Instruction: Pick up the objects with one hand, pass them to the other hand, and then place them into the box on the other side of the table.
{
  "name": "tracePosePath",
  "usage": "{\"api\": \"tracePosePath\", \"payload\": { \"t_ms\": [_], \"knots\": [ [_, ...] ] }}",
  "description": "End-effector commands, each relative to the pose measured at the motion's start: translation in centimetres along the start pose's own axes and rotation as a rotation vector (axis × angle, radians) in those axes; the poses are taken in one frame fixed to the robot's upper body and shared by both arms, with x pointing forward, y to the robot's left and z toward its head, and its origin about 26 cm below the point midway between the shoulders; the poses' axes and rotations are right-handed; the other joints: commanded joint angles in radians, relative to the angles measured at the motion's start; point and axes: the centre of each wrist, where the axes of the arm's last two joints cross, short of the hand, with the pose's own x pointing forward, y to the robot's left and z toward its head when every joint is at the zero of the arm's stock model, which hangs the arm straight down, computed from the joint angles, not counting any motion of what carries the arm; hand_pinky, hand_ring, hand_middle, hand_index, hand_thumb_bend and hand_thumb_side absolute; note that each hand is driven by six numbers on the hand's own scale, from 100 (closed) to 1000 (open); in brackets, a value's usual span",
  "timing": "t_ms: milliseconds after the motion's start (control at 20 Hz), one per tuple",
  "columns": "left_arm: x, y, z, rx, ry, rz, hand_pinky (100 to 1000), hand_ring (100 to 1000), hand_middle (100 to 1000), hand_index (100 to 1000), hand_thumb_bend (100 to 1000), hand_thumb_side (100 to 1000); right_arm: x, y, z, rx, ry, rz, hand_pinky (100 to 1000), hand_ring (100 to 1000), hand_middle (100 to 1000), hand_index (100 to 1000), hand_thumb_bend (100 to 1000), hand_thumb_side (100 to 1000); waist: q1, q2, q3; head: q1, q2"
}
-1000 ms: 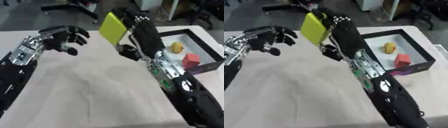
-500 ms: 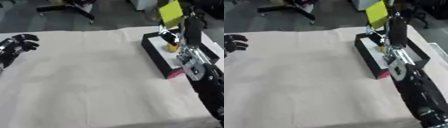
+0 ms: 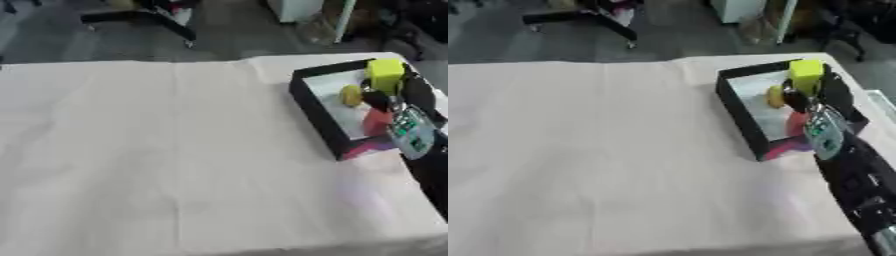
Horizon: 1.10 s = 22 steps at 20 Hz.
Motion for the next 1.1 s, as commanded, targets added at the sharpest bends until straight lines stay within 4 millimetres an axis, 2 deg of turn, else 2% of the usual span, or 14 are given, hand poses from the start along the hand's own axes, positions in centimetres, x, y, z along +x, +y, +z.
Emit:
{"api": "tracePosePath", "payload": {
  "t_ms": [50,150,350,600,700,750,800,850,950,1100],
  "knots": [
    [2.2,0.6,-0.1,0.033,-0.064,-0.04,811,731,720,793,1000,629,-1.6,-4.4,-1.6,0.103,0.022,0.171,1000,1000,1000,1000,580,513,-0.004,-0.015,0.003,0.006,0.006],
    [2.5,0.5,0.3,0.046,-0.067,-0.04,811,731,719,794,1000,630,-1.7,-6.7,-2.0,0.154,0.028,0.278,1000,1000,1000,1000,595,439,-0.009,-0.017,0.006,0.01,0.006],
    [2.8,0.4,0.9,0.067,-0.064,-0.034,811,730,716,794,1000,630,-1.5,-10.9,-1.9,0.145,0.033,0.391,1000,1000,1000,1000,596,391,-0.016,-0.019,0.01,0.02,0.006],
    [2.8,0.2,1.4,0.089,-0.06,-0.027,810,728,711,790,1000,625,-1.4,-16.0,-0.4,-0.032,0.006,0.396,1000,1000,1000,1000,579,390,-0.017,-0.018,0.013,0.041,0.006],
    [2.7,0.0,1.6,0.105,-0.06,-0.028,810,728,710,788,1000,625,-1.5,-17.8,0.6,-0.14,-0.022,0.371,1000,1000,970,1000,555,395,-0.019,-0.016,0.013,0.054,0.006],
    [2.7,-0.1,1.7,0.116,-0.061,-0.031,810,729,709,787,1000,624,-1.5,-18.5,1.2,-0.196,-0.039,0.354,988,983,940,1000,538,399,-0.019,-0.016,0.013,0.063,0.006],
    [2.7,-0.2,1.9,0.129,-0.061,-0.033,809,728,708,786,1000,624,-1.4,-19.1,2.0,-0.263,-0.06,0.329,915,942,905,1000,445,458,-0.019,-0.015,0.011,0.077,0.006],
    [2.6,-0.3,2.0,0.142,-0.06,-0.035,809,728,707,785,1000,624,-1.3,-19.6,2.7,-0.34,-0.083,0.299,891,931,879,1000,515,385,-0.019,-0.015,0.01,0.092,0.006],
    [2.5,-0.5,2.3,0.162,-0.061,-0.041,809,728,705,783,1000,622,-1.2,-19.6,4.1,-0.454,-0.125,0.24,863,916,864,1000,493,400,-0.018,-0.012,0.008,0.12,0.006],
    [2.4,-0.9,2.5,0.188,-0.062,-0.044,808,727,703,782,1000,629,-0.7,-18.5,5.8,-0.563,-0.183,0.153,790,874,817,1000,453,409,-0.016,-0.01,0.003,0.165,0.006]
  ]
}}
